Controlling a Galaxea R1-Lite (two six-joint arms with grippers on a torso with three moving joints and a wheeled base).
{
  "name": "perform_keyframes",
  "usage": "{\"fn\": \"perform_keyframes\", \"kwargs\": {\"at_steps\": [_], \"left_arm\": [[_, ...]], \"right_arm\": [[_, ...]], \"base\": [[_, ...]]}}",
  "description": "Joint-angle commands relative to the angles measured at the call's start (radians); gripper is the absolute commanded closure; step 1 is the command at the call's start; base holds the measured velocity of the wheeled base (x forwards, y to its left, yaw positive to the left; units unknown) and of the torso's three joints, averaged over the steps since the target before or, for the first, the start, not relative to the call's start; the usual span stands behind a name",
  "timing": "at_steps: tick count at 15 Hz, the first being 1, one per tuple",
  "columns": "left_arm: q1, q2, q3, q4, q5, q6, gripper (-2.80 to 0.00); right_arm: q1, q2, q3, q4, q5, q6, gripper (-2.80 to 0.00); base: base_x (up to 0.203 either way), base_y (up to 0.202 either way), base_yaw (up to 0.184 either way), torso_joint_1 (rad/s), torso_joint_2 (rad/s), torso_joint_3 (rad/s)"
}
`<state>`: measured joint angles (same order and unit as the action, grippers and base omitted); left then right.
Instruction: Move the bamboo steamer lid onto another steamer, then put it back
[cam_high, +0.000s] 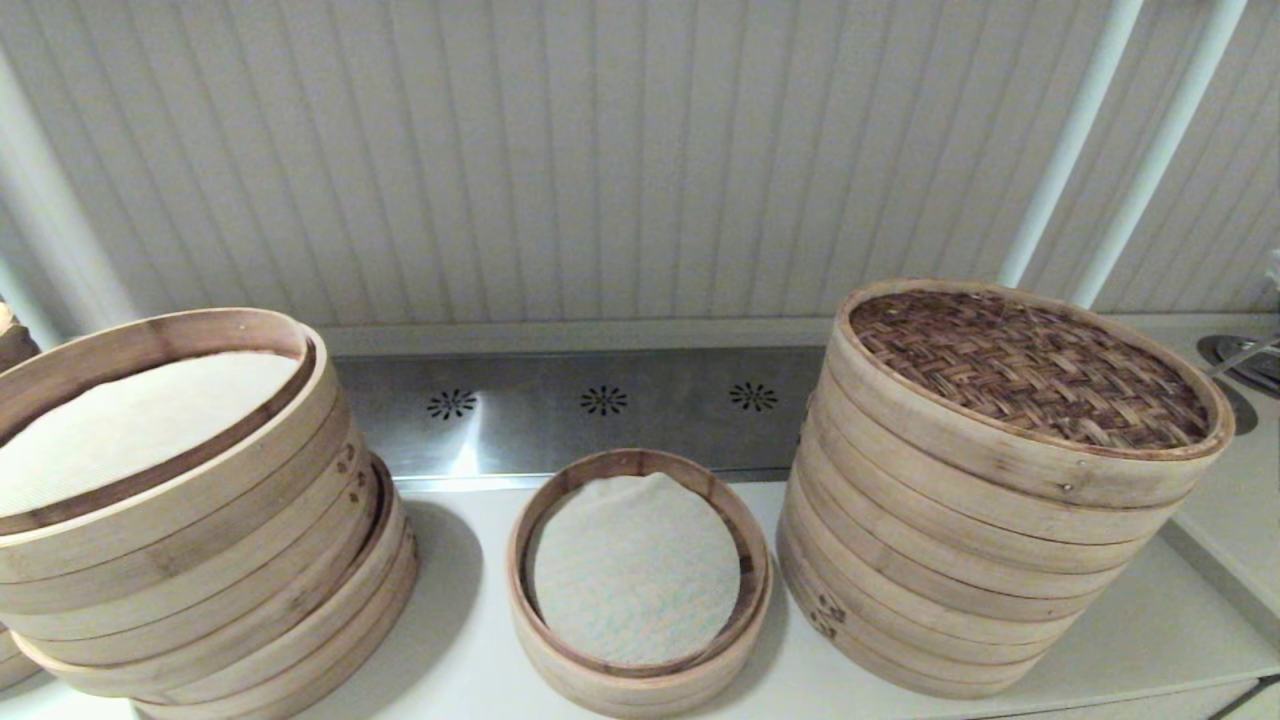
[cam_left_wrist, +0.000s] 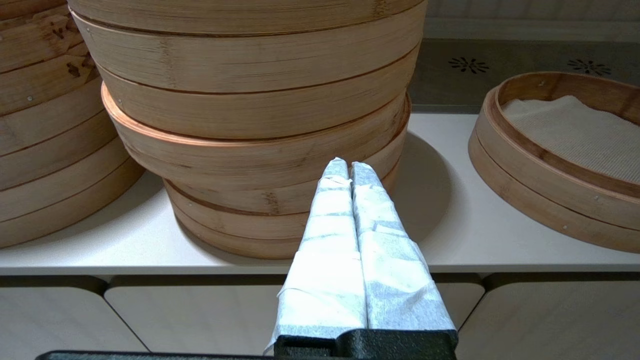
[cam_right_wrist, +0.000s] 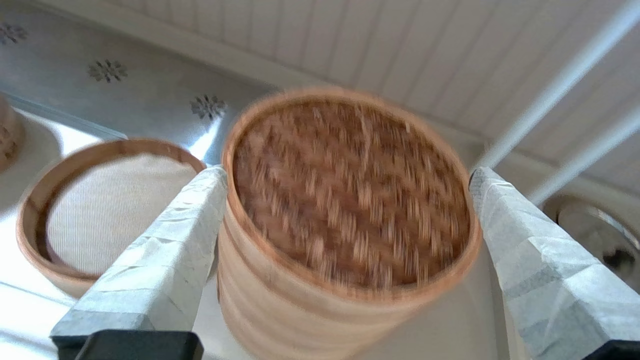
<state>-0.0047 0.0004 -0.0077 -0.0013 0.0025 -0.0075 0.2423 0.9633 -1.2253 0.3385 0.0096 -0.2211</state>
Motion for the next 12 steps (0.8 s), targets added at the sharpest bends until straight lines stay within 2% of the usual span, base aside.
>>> {"fn": "perform_keyframes", "kwargs": {"at_steps": [1,2,6,10,12], "left_arm": [[0.0,0.0,0.0,0.0,0.001,0.0,0.0],[0.0,0.0,0.0,0.0,0.001,0.0,0.0],[0.0,0.0,0.0,0.0,0.001,0.0,0.0],[0.0,0.0,0.0,0.0,0.001,0.0,0.0],[0.0,0.0,0.0,0.0,0.001,0.0,0.0]], "right_arm": [[-0.005,-0.062,0.082,0.002,0.002,0.004,-2.8],[-0.014,-0.086,0.144,0.0,0.002,0.01,-2.8],[-0.062,-0.276,0.54,-0.027,0.004,0.046,-2.8],[-0.095,-0.485,0.914,-0.207,-0.023,0.073,-2.8],[-0.103,-0.6,1.044,-0.306,-0.039,0.085,-2.8]], "base": [[0.0,0.0,0.0,0.0,0.0,0.0],[0.0,0.0,0.0,0.0,0.0,0.0],[0.0,0.0,0.0,0.0,0.0,0.0],[0.0,0.0,0.0,0.0,0.0,0.0],[0.0,0.0,0.0,0.0,0.0,0.0]]}}
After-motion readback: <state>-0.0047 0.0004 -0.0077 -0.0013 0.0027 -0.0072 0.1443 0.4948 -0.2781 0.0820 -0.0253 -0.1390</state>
